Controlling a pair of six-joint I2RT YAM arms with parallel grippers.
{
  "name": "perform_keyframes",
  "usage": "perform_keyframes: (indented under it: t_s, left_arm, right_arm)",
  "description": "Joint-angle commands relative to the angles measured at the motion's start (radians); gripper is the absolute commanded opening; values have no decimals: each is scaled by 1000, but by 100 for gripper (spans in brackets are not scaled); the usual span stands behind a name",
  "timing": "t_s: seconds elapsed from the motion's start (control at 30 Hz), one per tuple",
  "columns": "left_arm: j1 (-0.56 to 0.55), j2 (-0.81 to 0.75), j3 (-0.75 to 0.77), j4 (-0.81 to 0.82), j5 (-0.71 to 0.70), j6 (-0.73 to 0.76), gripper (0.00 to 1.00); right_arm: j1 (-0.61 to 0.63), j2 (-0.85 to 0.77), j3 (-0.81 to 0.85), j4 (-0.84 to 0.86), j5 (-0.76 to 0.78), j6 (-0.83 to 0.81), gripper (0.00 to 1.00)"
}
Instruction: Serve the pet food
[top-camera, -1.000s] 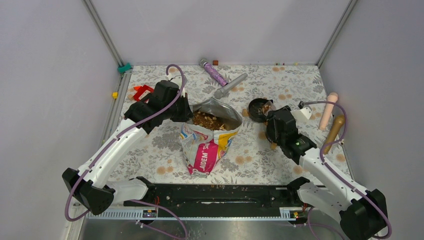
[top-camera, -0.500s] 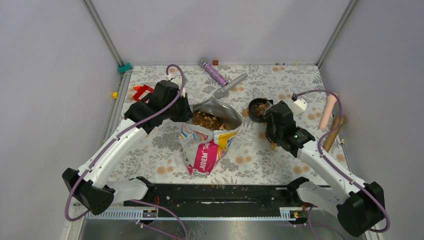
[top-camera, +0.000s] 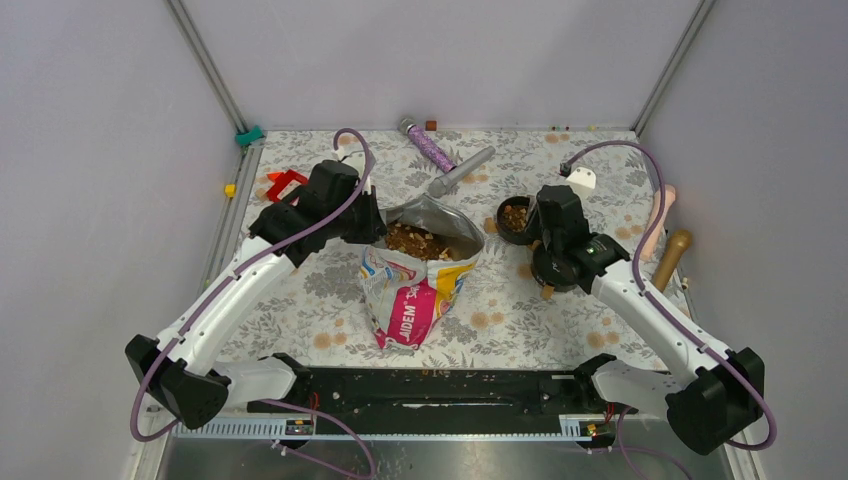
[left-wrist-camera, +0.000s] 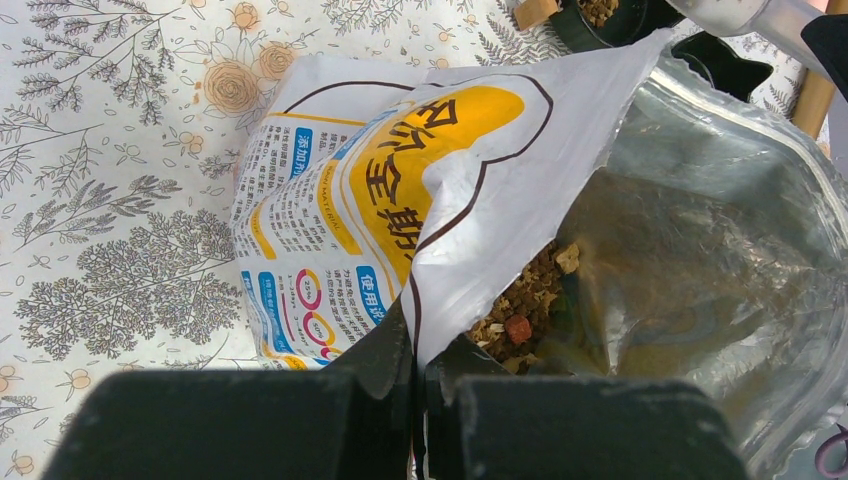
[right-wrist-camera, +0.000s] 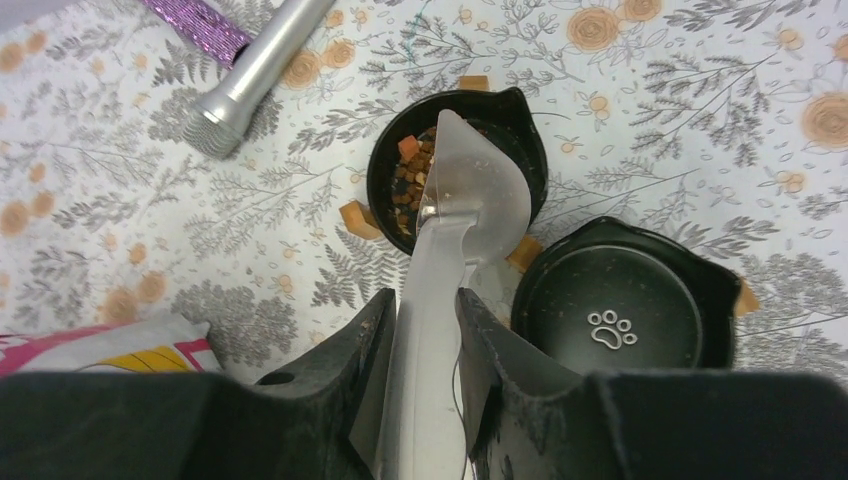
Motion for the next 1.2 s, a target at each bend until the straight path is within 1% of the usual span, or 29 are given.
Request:
perform_keyframes:
  t_s: [0.0, 0.2, 0.3, 0.37, 0.5, 0.6, 0.8, 1.0, 1.07, 1.17]
  left_arm:
    - [-6, 6, 19, 24, 43, 3, 0]
    - [-6, 11, 28, 13, 38, 10, 0]
    - [-6, 22, 36, 2, 46, 8, 0]
    - [-5, 29, 40, -4, 47, 6, 0]
    - [-6, 36, 44, -11, 57, 1, 0]
    - [-6, 37, 44, -11, 65, 0, 0]
    - [-6, 45, 42, -11, 73, -2, 0]
    - [-6, 55, 41, -10, 85, -4, 0]
    - [-6, 59, 43, -10, 89, -3, 0]
    - [-6, 61, 43, -10, 84, 0, 0]
  right_arm:
    - [-5, 2, 79, -86, 26, -121, 0]
    - [-5, 12, 88, -132, 23, -138, 0]
    - [-5, -21, 76, -134, 43, -102, 0]
    - [-5, -44, 59, -121, 30, -90, 0]
    - [-5, -79, 76, -152, 29, -72, 0]
    - [-4, -115, 101, -176, -14, -51, 0]
    - [-5, -210, 196, -199, -168, -24, 0]
    - [-5, -304, 260, -197, -409, 24, 0]
    - [-3, -320, 265, -181, -523, 48, 0]
    - [-4, -316, 262, -142, -735, 100, 0]
